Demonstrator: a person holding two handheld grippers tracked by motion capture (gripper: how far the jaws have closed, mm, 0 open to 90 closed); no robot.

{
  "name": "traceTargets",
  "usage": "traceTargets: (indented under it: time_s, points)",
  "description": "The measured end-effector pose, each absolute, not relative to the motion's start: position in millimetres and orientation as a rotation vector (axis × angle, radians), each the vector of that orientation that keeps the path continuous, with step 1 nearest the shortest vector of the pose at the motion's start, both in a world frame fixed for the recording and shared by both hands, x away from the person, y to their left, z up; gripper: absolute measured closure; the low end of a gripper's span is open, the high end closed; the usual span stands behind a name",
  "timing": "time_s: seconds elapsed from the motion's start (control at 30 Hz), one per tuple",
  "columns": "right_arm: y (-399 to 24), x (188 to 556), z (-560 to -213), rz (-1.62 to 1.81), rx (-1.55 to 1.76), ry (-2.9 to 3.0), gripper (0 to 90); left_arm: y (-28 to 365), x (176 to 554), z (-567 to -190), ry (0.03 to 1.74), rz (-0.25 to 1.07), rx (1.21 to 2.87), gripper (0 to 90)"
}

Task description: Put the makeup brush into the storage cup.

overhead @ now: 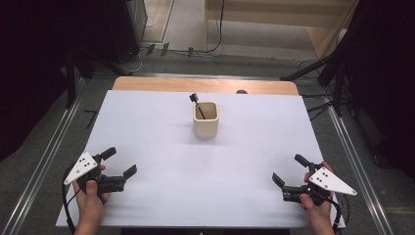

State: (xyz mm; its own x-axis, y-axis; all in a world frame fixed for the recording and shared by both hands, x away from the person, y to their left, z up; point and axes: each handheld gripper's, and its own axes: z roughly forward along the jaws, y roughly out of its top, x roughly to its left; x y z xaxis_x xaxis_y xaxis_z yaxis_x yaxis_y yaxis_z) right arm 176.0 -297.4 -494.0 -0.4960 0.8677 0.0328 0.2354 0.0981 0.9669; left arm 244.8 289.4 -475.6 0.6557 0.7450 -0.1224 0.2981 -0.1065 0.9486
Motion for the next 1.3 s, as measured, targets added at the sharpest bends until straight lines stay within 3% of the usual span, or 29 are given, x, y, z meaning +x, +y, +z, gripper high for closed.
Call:
traceTargets:
  time_s: [1.3]
  points:
    - [-301.2,176.2,-494.9,1.408,1.096,1.8,1.5,312.3,234.9,-477.8,0.855,0.473,1.676,0.0]
